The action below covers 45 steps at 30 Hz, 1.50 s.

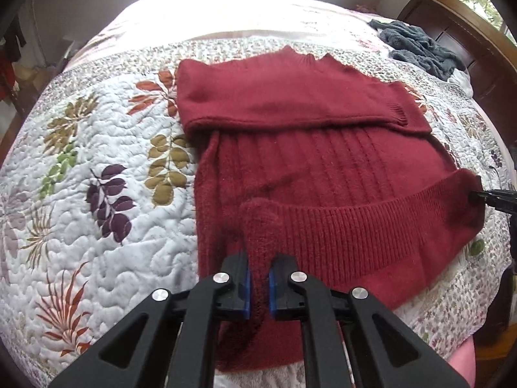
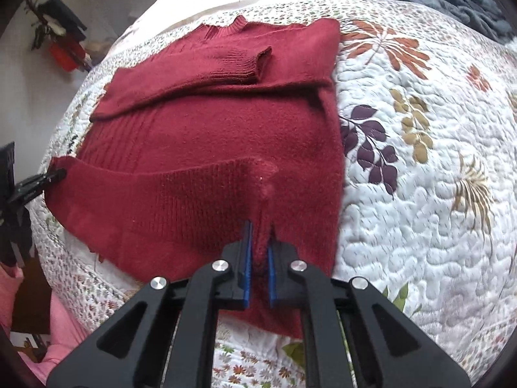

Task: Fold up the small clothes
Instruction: 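Lift the hem with both grippers and fold it toward the collar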

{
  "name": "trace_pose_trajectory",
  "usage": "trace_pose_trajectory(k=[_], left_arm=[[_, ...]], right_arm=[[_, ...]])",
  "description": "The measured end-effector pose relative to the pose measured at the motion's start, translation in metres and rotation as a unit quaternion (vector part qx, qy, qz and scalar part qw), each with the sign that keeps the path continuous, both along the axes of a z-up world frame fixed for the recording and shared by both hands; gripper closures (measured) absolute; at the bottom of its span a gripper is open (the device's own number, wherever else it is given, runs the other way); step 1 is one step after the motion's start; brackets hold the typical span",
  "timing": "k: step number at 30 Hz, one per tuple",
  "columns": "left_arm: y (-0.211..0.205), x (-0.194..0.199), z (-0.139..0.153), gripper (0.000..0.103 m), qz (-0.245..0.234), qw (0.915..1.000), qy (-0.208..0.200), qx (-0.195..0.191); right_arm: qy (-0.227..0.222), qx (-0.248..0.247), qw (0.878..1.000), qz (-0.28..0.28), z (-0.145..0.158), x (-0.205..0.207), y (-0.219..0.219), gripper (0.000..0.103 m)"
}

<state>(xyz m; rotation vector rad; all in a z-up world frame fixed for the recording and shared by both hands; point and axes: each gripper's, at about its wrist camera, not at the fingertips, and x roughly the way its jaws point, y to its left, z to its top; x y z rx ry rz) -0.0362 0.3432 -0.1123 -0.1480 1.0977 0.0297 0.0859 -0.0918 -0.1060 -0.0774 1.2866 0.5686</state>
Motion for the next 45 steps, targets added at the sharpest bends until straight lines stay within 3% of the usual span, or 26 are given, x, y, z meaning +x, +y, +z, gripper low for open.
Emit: trace_pose_trajectory(k=[7,13,24,30,34,40,45], left_arm=[[0.003,0.017,0.044,0.096,0.008,0.9983,-0.057,-0.007],[0.017,0.058,0.08,0.096,0.025,0.9949,-0.097,-0.012],[0.038,0.161,0.103,0.096,0.044,0.9899,-0.132,0.028],[0.053,0.224,0.083,0.096,0.058,0.9898,-0.126,0.032],[0.056,0.258,0.057,0.096,0.049,0.9917,-0.109,0.047],[0.06,0.292,0.0,0.096,0.042,0.9954,-0.058,0.063],[0.062,0.307,-0.03,0.096,0.04,0.9961,-0.03,0.073]], right_arm=[[-0.03,0.033,0.999,-0.016,0.04,0.021,-0.004,0.097],[-0.07,0.047,0.996,-0.028,0.085,0.063,0.005,0.097],[-0.099,0.027,0.993,-0.065,0.106,0.17,0.048,0.097],[-0.099,0.002,0.992,-0.08,0.09,0.23,0.071,0.097],[-0.085,-0.025,0.992,-0.086,0.06,0.265,0.083,0.097],[-0.059,-0.057,0.992,-0.093,0.009,0.29,0.091,0.097],[-0.041,-0.071,0.992,-0.099,-0.022,0.303,0.092,0.097]])
